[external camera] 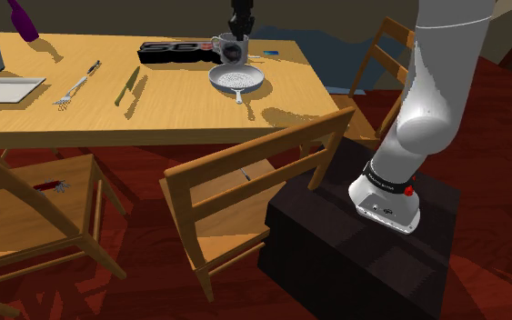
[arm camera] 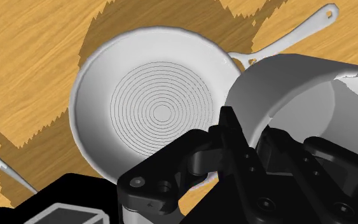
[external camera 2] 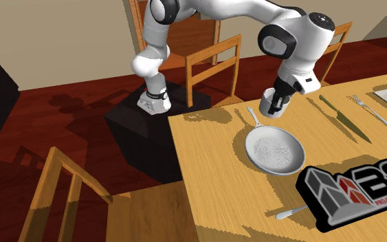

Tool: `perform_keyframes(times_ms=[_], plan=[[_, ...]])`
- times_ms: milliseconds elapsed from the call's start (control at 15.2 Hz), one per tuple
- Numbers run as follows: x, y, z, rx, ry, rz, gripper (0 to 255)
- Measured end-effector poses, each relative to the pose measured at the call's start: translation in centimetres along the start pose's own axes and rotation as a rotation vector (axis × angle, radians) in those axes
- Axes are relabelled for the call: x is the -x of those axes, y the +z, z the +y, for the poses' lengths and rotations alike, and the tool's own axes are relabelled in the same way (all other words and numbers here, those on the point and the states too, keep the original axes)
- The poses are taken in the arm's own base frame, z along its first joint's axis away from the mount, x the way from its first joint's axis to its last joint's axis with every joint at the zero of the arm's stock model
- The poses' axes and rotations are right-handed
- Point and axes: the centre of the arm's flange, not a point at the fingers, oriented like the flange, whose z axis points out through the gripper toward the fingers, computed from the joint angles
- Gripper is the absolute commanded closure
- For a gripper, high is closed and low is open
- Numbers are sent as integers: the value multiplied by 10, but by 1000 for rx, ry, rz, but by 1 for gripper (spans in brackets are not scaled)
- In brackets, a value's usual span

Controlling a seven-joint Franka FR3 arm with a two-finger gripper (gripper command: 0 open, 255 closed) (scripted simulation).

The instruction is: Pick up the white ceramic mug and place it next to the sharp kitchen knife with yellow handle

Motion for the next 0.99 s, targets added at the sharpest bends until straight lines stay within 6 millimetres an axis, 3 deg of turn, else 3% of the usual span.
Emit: perform_keyframes(times_ms=[990], plan=[[-71, 25, -181, 0, 0, 0, 255]])
